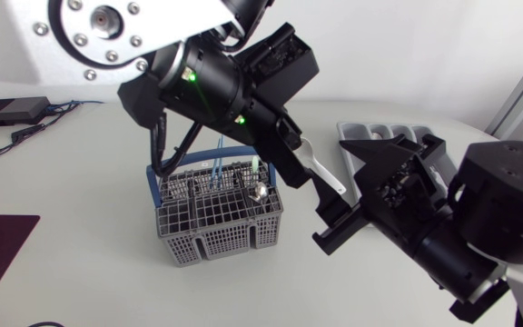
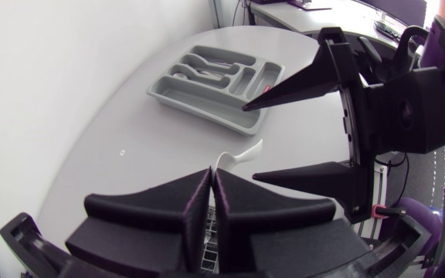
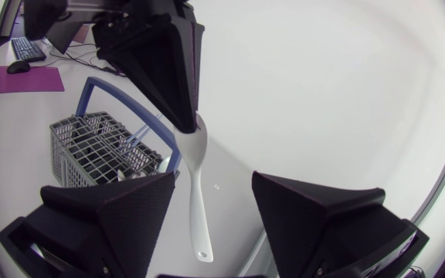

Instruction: Unload the cutlery basket into the drawer organizer.

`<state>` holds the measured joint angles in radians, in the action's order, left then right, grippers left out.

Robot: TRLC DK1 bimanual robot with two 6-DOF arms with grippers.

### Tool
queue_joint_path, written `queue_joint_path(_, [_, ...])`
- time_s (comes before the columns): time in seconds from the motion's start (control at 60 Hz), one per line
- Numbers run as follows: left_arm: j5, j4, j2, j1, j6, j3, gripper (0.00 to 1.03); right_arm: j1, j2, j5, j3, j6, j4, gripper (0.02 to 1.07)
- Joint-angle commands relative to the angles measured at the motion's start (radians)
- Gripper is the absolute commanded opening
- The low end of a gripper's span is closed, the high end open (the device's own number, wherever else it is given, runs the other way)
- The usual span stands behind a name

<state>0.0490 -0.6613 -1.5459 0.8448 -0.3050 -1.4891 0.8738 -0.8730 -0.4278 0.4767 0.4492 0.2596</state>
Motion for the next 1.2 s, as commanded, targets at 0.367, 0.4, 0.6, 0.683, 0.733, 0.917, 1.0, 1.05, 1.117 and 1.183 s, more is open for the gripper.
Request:
queue_joint_path(0.367, [0.038, -0.024, -0.04, -0.027, 0.055, -0.057, 0.11, 0.022, -0.054, -0.035, -0.053, 0.06, 0.072, 0.59])
queue_joint_path(0.4, [0.038, -0.024, -0.04, -0.027, 0.055, -0.054, 0.11, 0.022, -0.055, -0.035, -0.053, 0.063, 0.073, 0.55])
queue_joint_path(0.6, [0.04, -0.024, -0.039, -0.021, 0.055, -0.046, 0.11, 0.022, -0.069, -0.037, -0.05, 0.068, 0.081, 0.52])
queue_joint_path(0.683, [0.041, -0.026, -0.039, -0.019, 0.055, -0.042, 0.11, 0.022, -0.081, -0.037, -0.05, 0.075, 0.095, 0.47])
queue_joint_path(0.733, [0.041, -0.026, -0.037, -0.018, 0.055, -0.039, 0.11, 0.022, -0.083, -0.037, -0.05, 0.075, 0.096, 0.46])
queue_joint_path(0.917, [0.041, -0.026, -0.034, -0.012, 0.055, -0.034, 0.11, 0.024, -0.084, -0.039, -0.05, 0.075, 0.098, 0.38])
queue_joint_path(1.0, [0.041, -0.026, -0.034, -0.012, 0.055, -0.033, 0.11, 0.028, -0.084, -0.043, -0.049, 0.077, 0.098, 0.35])
queue_joint_path(1.05, [0.041, -0.024, -0.033, -0.009, 0.055, -0.031, 0.11, 0.031, -0.084, -0.048, -0.049, 0.077, 0.098, 0.35])
queue_joint_path(1.117, [0.041, -0.024, -0.033, -0.007, 0.055, -0.03, 0.11, 0.034, -0.089, -0.048, -0.05, 0.075, 0.098, 0.34])
queue_joint_path(1.183, [0.041, -0.024, -0.033, -0.003, 0.056, -0.028, 0.11, 0.037, -0.095, -0.048, -0.052, 0.074, 0.099, 0.34])
